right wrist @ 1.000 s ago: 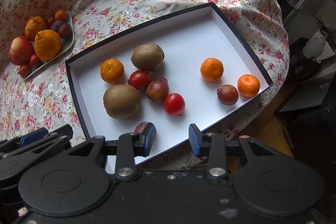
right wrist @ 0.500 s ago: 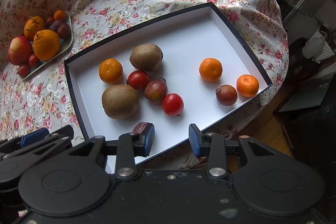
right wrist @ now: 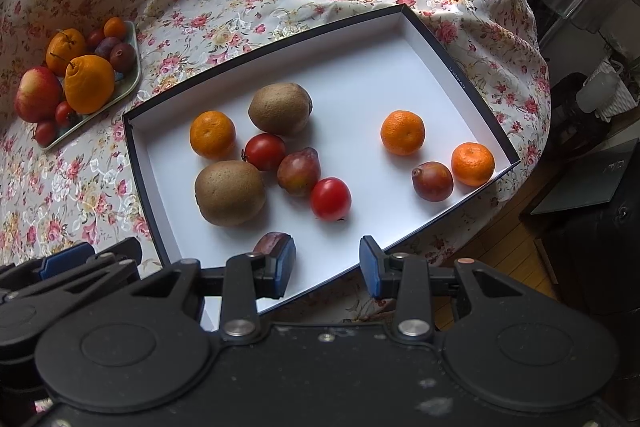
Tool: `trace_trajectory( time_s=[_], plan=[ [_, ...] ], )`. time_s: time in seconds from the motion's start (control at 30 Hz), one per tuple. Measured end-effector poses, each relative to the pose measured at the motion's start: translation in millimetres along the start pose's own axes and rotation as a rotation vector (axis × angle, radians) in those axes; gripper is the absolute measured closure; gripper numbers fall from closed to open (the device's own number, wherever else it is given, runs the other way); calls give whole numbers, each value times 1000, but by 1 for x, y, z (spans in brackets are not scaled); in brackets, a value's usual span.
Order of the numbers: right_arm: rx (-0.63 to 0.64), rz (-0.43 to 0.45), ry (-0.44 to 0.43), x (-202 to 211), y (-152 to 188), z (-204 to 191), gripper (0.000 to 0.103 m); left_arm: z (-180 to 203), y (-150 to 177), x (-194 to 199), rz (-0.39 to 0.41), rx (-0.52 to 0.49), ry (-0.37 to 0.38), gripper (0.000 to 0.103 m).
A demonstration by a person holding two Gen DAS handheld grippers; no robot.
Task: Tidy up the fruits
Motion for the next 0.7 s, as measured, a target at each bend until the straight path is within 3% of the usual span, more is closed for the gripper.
trace_trajectory(
  time_s=[0.7],
  plan=[
    [4,-4,-3,-1,0,1,64,-1,-1,2,3,12,11,56]
  ],
)
Point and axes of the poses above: each gripper's, at about its wrist camera, not at the fingertips, and x roughly against the way its jaws point, z to its right, y to its underside, the point moved 10 cm from there along -x, roughly the way its jaws point, and after that the axes turned 1 degree about -x, right-handed, at the moved point
